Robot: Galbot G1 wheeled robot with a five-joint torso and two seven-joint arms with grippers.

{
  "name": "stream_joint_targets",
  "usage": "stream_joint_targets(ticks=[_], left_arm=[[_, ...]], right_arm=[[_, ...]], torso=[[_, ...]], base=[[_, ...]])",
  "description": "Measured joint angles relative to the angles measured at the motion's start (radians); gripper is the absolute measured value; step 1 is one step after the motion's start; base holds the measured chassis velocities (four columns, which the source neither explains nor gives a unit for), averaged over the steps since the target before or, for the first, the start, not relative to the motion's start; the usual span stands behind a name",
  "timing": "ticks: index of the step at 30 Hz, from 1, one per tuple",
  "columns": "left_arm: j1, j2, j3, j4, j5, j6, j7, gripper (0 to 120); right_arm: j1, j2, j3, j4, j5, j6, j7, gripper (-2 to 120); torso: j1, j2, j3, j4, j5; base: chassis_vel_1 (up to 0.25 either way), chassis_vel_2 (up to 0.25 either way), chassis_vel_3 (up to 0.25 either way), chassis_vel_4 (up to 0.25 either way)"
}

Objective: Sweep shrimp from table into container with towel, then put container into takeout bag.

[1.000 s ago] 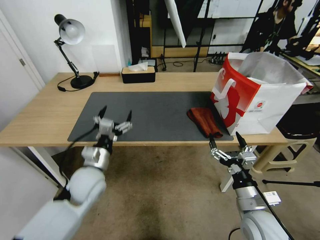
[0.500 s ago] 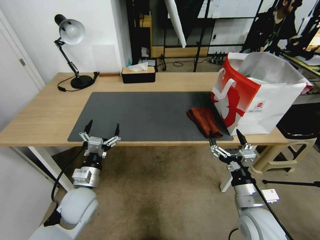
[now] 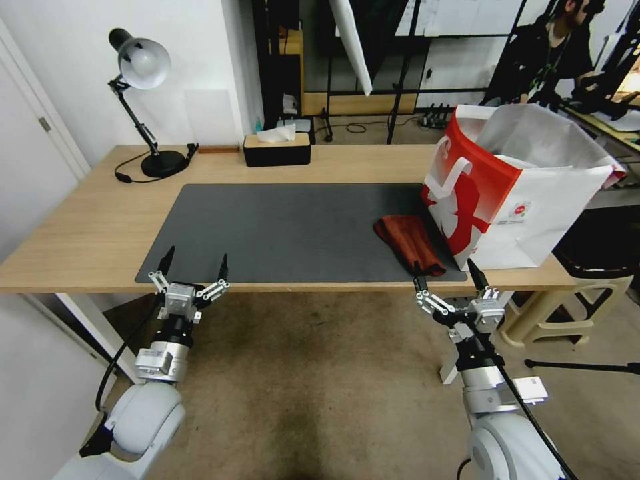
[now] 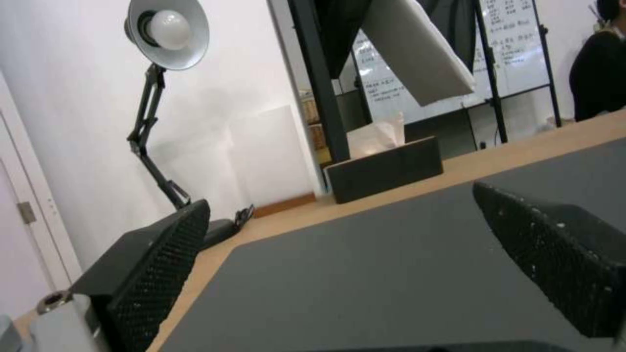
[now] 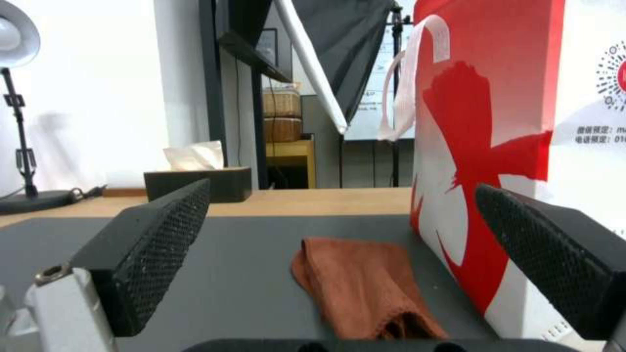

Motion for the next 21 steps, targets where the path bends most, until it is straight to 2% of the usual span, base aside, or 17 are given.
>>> stream_joint_targets(ticks=[21], left_arm=[[-0.002, 0.0, 0.003, 0.0, -0.001, 0.007, -0.003, 100]], right_arm=[[0.0, 0.0, 0.002, -0.001, -0.002, 0.0, 0.001, 100]], torso=[[0.0, 0.0, 0.0, 0.0, -0.0001]], base=[[0.0, 0.0, 0.0, 0.0]])
